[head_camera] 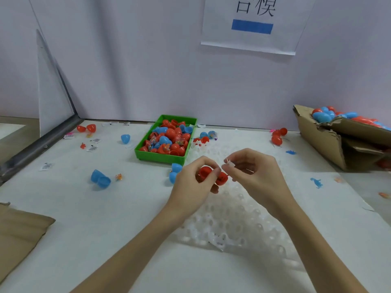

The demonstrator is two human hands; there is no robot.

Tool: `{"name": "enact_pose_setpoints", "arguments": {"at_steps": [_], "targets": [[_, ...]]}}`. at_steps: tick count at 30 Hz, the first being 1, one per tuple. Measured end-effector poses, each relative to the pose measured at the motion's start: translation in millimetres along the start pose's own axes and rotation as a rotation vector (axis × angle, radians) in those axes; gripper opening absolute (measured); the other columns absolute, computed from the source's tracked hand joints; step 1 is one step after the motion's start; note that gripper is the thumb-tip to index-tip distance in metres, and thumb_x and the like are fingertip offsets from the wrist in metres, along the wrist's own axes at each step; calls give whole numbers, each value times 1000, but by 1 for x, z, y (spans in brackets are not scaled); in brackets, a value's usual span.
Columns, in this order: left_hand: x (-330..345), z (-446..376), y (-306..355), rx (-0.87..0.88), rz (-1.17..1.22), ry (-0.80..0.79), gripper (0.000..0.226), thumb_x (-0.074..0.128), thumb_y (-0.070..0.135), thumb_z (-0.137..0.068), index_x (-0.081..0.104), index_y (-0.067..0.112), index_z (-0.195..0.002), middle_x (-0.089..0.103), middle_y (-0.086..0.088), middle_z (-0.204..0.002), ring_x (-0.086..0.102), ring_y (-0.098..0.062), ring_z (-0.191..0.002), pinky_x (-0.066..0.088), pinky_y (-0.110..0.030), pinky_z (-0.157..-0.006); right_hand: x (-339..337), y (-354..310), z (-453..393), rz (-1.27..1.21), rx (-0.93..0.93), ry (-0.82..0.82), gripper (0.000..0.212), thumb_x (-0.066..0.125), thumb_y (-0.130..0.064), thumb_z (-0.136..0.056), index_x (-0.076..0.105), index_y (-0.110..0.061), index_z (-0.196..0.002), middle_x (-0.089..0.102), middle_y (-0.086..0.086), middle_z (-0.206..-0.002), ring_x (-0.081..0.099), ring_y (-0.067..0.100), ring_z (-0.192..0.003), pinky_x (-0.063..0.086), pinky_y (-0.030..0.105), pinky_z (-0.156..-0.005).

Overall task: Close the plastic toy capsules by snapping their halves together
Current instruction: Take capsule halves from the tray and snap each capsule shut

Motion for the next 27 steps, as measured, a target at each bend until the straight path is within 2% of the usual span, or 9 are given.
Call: {"name": "enact_pose_setpoints", "arguments": {"at_steps": [2,5,10,14,17,20,23,25,27], "targets": [[-2,-1,-1,0,-8,4,13,66,16,-102,69,24,-93,74,17,-81,78,-24,-83,64,-40,-82,-2,2,1,-36,21,0,7,79,-15,-89,73,-19,-90,77,-5,-81,75,15,-71,59,23,-67],[-4,-2,-3,-10,15,14,3,67,17,-101,70,17,-100,75,17,-86,79,-22,-84,64,-33,-80,-3,3,4,-81,31,-3,9,78,-18,-90,70,-16,-93,78,-1,-79,77,18,-70,60,24,-68],[-8,-2,2,-42,90,13,5,71,15,-98,72,13,-103,74,-6,-104,80,-24,-83,62,-25,-78,-10,1,3,-100,28,47,12,85,-18,-84,73,-15,-82,76,-1,-77,74,15,-70,57,22,-65],[-6,-3,3,-34,20,-44,9,72,13,-97,74,19,-105,73,-8,-106,79,-21,-91,63,-33,-89,-13,2,3,-26,18,96,13,87,-27,-80,75,-24,-79,72,-8,-73,64,6,-65,52,17,-61],[-4,-3,1,-45,-7,-82,12,68,12,-100,72,20,-108,73,-8,-106,78,-21,-91,62,-37,-93,-15,5,4,-72,52,116,12,88,-26,-79,76,-23,-78,69,1,-68,58,8,-59,48,16,-56],[-2,-2,0,-57,-16,-112,15,73,14,-97,71,21,-110,76,-8,-96,77,-20,-91,61,-38,-95,-14,8,6,-201,131,65,9,86,-20,-81,78,-17,-84,75,2,-73,67,10,-63,49,12,-57],[-2,-3,-4,-87,-12,-121,22,80,18,-91,70,24,-110,75,-12,-103,75,-23,-98,59,-43,-99,-7,11,7,-272,179,-13,6,82,-13,-85,80,-15,-89,79,3,-82,76,19,-75,56,16,-68],[-1,-2,-6,-96,-17,-121,26,83,19,-88,69,26,-110,73,-12,-106,74,-24,-101,59,-43,-98,-4,11,7,-221,173,-31,5,79,-12,-89,80,-16,-91,79,1,-81,76,17,-75,57,18,-70],[-1,-2,-5,-90,-26,-117,28,84,18,-87,69,29,-108,73,-11,-105,74,-23,-100,60,-42,-97,-2,8,7,-69,106,-37,7,77,-13,-90,80,-19,-91,78,-5,-81,74,11,-75,57,19,-69]]}}
Point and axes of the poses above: each hand's wrist, its own z-axis away from the middle knuckle, its own x-axis out of the palm, y = z × x, the point moved 7 cm from there along -z, towards the middle knuckle
